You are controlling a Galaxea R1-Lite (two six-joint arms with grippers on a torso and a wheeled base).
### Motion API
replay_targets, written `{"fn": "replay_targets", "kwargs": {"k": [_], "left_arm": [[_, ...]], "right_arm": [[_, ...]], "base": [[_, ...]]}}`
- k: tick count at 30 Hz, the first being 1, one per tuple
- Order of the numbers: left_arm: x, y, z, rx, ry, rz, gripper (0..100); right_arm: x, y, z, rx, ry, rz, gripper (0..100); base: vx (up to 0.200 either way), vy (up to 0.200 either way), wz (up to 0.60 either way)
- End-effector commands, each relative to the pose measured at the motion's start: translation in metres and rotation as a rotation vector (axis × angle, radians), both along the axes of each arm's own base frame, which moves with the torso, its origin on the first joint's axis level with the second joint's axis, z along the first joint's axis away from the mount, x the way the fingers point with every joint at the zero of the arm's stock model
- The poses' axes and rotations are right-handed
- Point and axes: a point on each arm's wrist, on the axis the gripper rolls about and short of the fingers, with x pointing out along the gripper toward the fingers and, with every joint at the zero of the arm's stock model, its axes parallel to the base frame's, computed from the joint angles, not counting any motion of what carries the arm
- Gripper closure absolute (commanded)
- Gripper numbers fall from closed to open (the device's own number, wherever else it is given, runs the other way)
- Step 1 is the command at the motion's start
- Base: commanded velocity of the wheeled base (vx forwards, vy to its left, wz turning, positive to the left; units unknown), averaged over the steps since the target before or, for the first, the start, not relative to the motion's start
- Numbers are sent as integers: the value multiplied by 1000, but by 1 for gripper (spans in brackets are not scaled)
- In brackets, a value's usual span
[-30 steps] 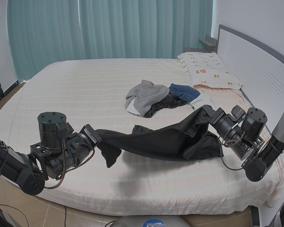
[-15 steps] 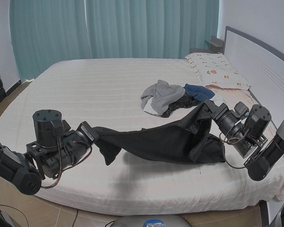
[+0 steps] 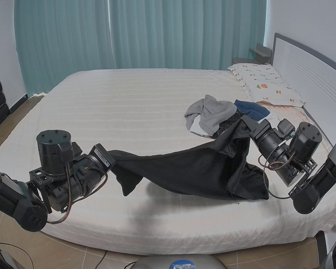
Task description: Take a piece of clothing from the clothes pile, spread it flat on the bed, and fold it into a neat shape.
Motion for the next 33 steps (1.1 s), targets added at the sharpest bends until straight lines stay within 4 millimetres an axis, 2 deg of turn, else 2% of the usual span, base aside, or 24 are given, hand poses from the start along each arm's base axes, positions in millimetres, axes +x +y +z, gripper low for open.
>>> {"fn": "replay_targets", "kwargs": {"k": [1, 7, 31, 33], "left_arm": [[-1, 0, 3, -5, -8, -2, 100], [-5, 3, 9, -14, -31, -2, 100], [-7, 4, 11, -15, -32, 1, 100], [-9, 5, 15, -20, -42, -2, 100]], "right_arm": [[-2, 0, 4, 3, -22, 0, 100], [-10, 3, 14, 1, -52, 19, 100], [-8, 5, 14, -10, -61, 30, 100], [-8, 5, 15, -38, -75, 25, 100]], "base": [[0, 200, 0], [0, 200, 0], [0, 200, 0], [0, 0, 0]]}}
